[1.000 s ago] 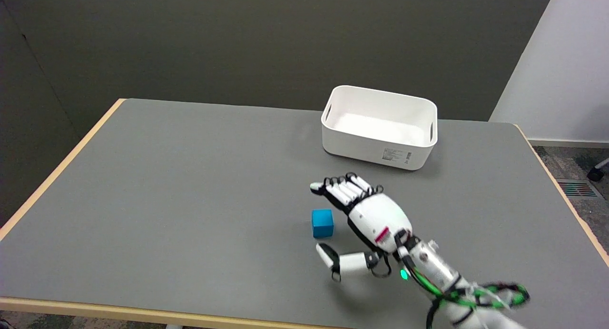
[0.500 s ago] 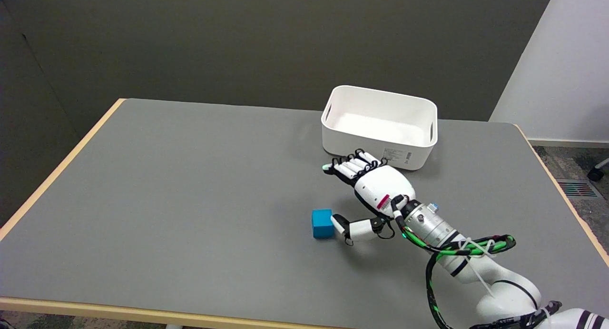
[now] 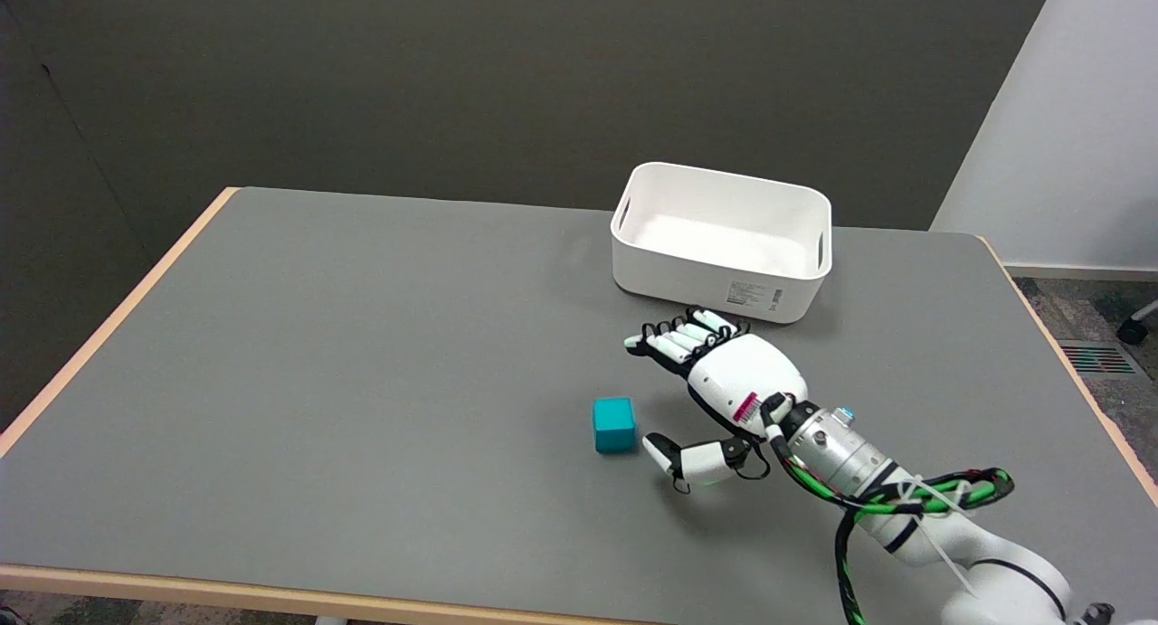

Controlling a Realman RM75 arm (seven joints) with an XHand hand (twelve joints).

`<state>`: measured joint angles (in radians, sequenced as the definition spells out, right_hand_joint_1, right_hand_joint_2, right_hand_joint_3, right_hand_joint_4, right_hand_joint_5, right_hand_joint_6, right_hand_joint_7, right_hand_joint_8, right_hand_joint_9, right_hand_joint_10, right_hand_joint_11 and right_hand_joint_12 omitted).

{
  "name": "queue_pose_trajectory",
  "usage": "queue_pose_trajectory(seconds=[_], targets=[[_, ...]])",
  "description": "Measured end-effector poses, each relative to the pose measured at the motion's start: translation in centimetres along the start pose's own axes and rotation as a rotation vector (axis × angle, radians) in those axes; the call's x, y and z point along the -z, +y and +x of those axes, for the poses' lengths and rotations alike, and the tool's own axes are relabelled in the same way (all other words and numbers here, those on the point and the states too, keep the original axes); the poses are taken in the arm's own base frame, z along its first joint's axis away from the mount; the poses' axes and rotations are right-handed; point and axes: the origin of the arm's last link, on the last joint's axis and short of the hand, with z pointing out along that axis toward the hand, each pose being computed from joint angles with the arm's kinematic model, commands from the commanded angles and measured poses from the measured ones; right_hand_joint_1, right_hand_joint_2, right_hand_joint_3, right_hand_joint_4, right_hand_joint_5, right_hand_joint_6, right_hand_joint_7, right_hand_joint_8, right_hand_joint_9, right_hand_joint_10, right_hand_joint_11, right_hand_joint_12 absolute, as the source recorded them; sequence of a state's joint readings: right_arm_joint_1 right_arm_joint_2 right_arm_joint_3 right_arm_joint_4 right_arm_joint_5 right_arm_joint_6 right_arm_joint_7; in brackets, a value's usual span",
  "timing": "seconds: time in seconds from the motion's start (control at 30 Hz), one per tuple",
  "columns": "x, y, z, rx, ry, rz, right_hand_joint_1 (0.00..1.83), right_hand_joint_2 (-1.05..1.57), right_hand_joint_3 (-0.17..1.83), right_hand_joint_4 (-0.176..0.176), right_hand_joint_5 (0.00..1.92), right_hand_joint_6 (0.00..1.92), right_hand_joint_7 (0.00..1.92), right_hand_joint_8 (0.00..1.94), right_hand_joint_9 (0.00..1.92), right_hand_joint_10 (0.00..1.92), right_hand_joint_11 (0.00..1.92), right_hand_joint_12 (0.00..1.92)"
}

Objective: Pick up blue wooden cube.

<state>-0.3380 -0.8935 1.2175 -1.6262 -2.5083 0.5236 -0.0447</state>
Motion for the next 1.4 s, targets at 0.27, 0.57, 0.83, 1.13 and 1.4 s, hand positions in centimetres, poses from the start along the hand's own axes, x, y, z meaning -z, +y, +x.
queue_pose_trajectory(seconds=[0.27, 0.57, 0.83, 1.13, 1.4], targets=[[0.8, -0.8, 0.6, -0.033, 0.014, 0.013, 0.56, 0.65, 0.86, -0.023, 0.26, 0.5, 0.4, 0.51, 0.33, 0.94, 0.15, 1.35], [0.3, -2.0, 0.9, -0.071, 0.028, 0.057, 0.55, 0.65, 0.86, -0.023, 0.26, 0.5, 0.4, 0.51, 0.33, 0.95, 0.16, 1.35], [-1.1, -2.9, -0.1, -0.092, 0.005, 0.098, 0.55, 0.65, 0.86, -0.023, 0.27, 0.5, 0.4, 0.51, 0.33, 0.95, 0.16, 1.35], [-2.3, -3.1, -1.6, -0.105, -0.031, 0.105, 0.55, 0.65, 0.86, -0.023, 0.26, 0.5, 0.4, 0.5, 0.33, 0.94, 0.15, 1.34], [-2.9, -3.0, -2.4, -0.109, -0.049, 0.099, 0.56, 0.65, 0.86, -0.021, 0.27, 0.5, 0.4, 0.5, 0.34, 0.94, 0.15, 1.34]])
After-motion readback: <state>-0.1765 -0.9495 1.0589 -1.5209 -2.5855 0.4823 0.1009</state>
